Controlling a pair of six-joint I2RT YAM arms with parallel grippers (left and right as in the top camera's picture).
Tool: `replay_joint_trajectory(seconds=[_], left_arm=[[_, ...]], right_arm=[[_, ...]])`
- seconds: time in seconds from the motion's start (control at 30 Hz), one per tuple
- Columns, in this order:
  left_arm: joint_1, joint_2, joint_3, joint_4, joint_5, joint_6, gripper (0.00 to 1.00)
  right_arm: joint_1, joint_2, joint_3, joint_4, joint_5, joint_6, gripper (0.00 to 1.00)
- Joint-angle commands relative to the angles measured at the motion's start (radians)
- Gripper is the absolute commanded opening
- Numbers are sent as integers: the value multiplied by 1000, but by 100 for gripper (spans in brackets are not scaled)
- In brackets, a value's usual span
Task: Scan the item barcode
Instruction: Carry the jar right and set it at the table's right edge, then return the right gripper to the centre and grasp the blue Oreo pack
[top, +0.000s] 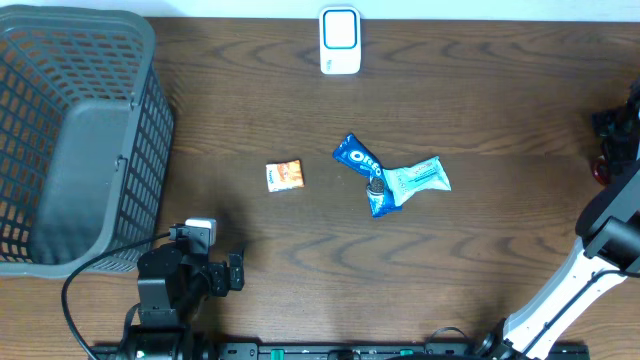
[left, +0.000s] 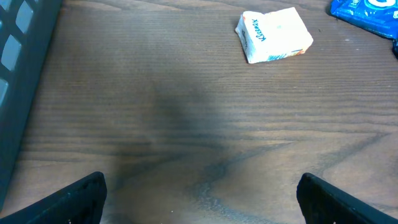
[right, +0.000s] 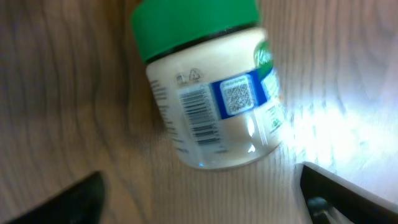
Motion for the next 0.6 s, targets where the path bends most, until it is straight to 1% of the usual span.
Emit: replay_joint_trajectory(seconds=[0.0,0.13,0.3,0.4,0.47,0.57], left_arm=[[-1,-1,-3,0,12,-2,98],[-1,-1,-3,0,12,-2,98],[-1,-1,-3,0,12,-2,98],[-1,-1,-3,0,12,-2,98],[-1,-1,-3,0,12,-2,98],[-1,-1,-3,0,12,-2,98]], right_arm=[[3,-9,19,0,-10,-48,99],[19,-67,29,-8,-37,-137,99],[90,-185,29,-42,-190,-220,99],[213,-251,29,-104,-263,-274,99],[291,-263,29,-142,-266,-288,99],[439,-264,22,-179,-264,-359,99]])
